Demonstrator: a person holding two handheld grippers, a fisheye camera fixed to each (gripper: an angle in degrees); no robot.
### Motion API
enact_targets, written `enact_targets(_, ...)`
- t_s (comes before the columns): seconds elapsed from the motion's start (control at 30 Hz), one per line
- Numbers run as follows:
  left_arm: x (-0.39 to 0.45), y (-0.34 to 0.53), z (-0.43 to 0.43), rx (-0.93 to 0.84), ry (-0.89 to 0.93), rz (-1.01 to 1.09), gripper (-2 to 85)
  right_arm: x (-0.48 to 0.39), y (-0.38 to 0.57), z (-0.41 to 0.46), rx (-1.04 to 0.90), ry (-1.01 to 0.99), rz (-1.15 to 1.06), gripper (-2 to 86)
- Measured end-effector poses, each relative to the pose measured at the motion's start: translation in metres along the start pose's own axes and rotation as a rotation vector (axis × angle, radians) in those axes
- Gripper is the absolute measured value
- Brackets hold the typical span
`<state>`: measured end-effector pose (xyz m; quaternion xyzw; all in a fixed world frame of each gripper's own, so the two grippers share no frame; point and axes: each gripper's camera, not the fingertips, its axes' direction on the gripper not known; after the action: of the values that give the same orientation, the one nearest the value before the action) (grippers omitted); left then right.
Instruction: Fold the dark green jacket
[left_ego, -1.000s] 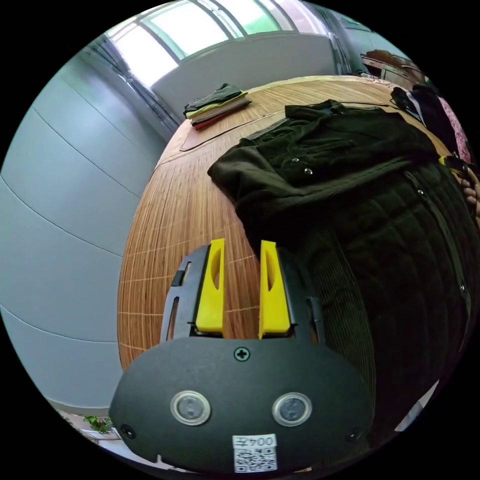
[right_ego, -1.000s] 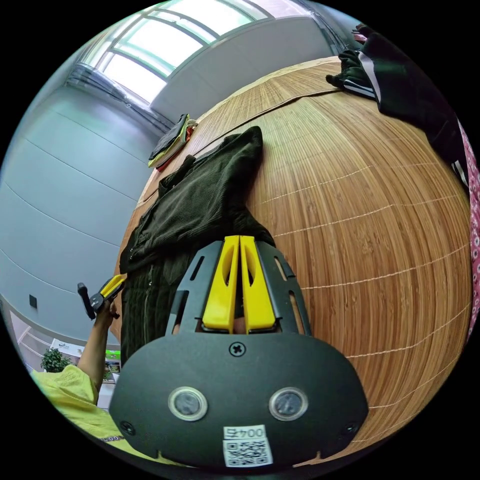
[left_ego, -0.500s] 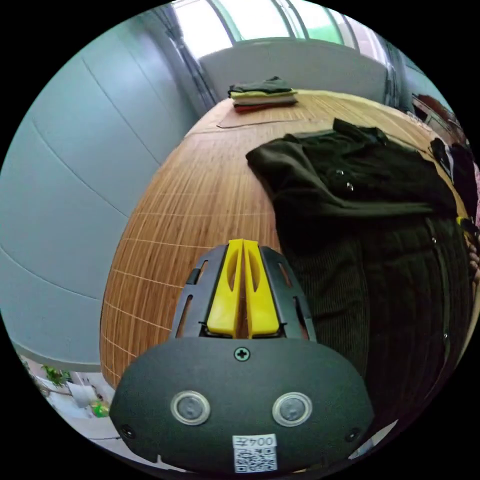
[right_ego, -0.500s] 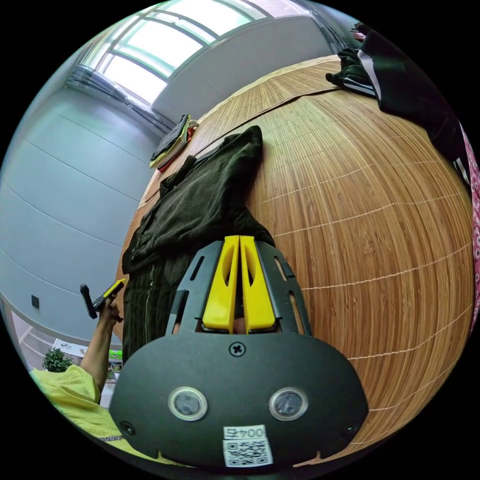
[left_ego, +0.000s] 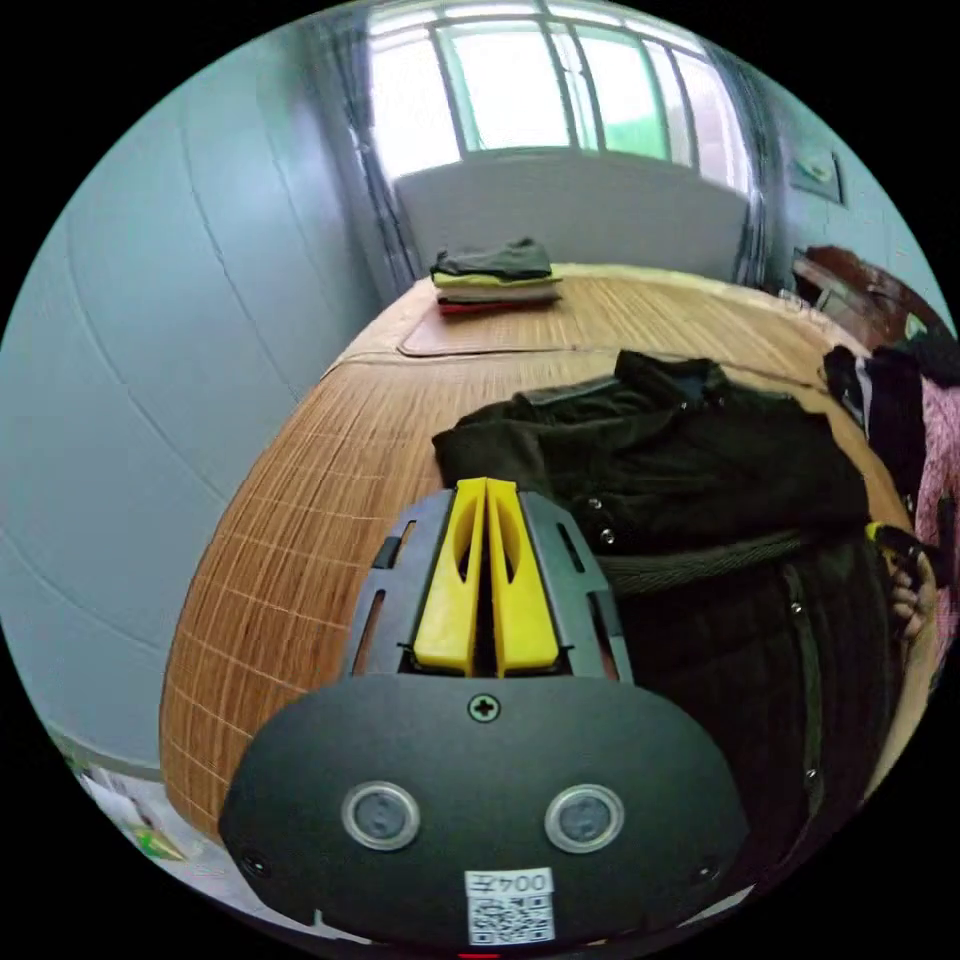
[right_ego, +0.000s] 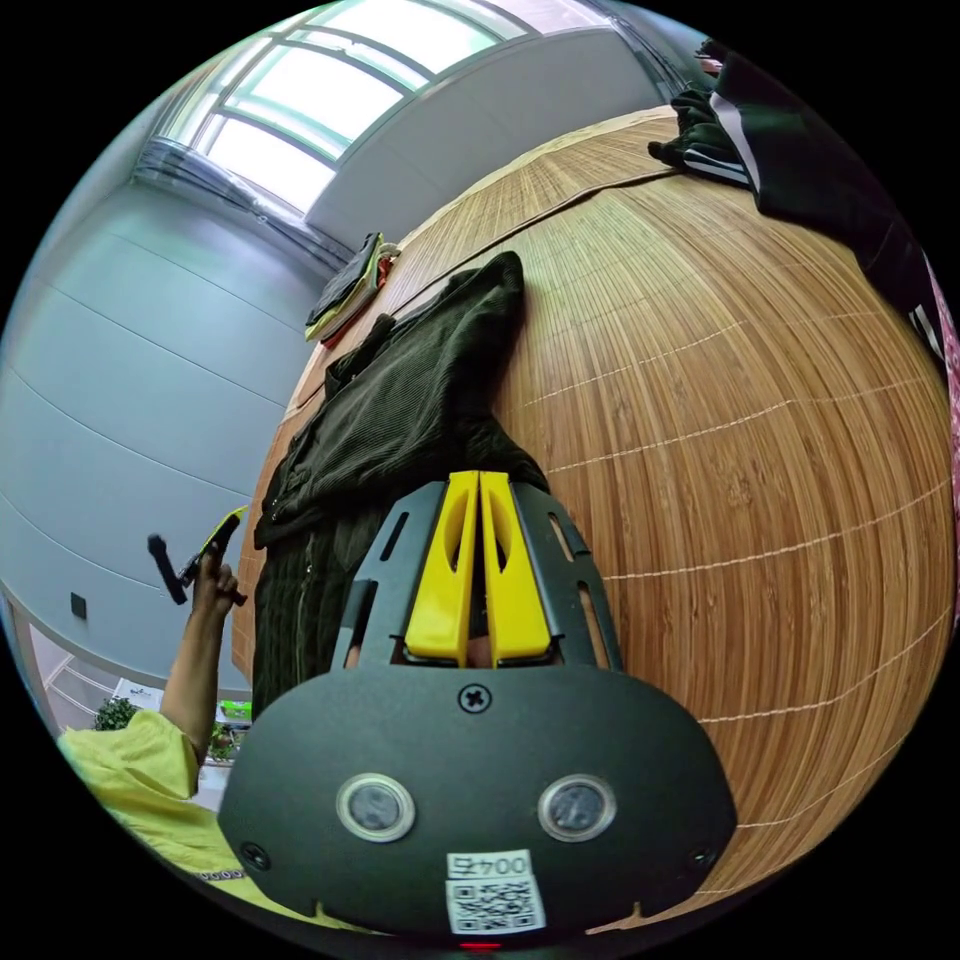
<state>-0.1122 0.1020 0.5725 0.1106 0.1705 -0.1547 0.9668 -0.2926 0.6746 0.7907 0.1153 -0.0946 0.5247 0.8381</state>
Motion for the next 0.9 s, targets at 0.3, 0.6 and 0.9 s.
enact_targets(0.3,-0.052,0.109,0.031,0.000,0.145,-0.439,1.7,-0.033,0.001,-0.006,0.014,0.151,-0.060,-0.6)
enact_targets(0.6,-0.105,0.152,0.055,-0.029,0.245,-0.603,1.9,-0.103,0.009,0.006,0.036,0.497,-0.217,-0.5)
enact_targets(0.9,-0.158,0.171,0.082,-0.006,0.323,-0.719,0.3,-0.278,0.028,-0.012,0.118,0.085,-0.618,4.4)
